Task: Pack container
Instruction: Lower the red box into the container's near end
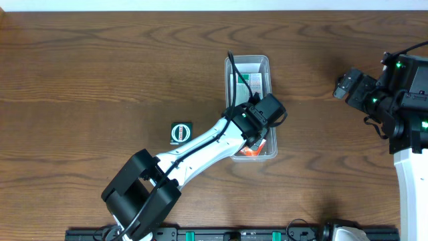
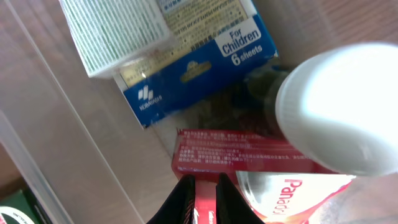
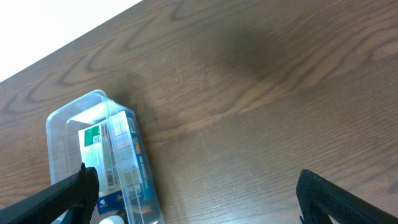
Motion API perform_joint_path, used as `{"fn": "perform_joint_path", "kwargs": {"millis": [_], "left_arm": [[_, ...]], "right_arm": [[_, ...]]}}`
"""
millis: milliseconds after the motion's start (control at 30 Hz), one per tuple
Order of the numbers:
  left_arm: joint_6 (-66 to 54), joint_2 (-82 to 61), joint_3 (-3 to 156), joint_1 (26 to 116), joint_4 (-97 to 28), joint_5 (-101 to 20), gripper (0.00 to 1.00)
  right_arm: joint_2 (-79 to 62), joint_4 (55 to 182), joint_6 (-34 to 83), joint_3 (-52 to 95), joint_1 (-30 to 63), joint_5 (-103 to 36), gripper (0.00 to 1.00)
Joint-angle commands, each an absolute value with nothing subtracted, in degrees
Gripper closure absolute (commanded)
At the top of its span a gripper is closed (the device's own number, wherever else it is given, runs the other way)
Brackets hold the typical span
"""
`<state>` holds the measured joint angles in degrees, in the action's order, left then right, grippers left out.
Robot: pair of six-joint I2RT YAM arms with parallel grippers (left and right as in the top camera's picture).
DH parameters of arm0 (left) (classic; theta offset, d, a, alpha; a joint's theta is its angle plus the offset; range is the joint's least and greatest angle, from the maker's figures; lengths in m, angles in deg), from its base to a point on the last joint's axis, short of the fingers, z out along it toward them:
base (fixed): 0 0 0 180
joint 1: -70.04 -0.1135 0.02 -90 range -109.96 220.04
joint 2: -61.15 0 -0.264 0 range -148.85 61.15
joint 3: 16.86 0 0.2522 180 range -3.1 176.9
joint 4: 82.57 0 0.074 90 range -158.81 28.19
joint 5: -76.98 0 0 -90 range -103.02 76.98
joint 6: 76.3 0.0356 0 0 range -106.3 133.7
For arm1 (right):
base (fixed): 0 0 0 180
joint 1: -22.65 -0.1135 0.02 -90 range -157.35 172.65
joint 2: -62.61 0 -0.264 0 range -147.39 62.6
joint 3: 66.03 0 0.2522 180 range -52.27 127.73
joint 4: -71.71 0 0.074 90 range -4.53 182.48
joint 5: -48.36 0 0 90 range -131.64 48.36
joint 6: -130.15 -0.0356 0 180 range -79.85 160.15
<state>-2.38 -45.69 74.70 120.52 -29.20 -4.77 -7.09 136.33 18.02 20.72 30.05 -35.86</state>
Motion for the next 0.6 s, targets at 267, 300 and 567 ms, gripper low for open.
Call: {"fn": "perform_joint_path", "kwargs": {"millis": [267, 300, 567], "left_arm": [[0.3, -46.0, 74.0, 121.5, -32.8, -1.1, 0.86], [0.4, -45.9, 74.0, 121.5, -33.5, -0.1, 0.86], [0.3, -46.0, 73.9, 121.5, -35.4, 2.7, 0.86]], "right_arm": [[-7.0, 136.3, 17.5, 20.9, 30.3, -35.8, 0.01], [-7.0, 136.3, 17.5, 20.9, 30.3, -35.8, 0.01], [-7.0, 136.3, 17.5, 20.9, 30.3, -35.8, 0.01]]}}
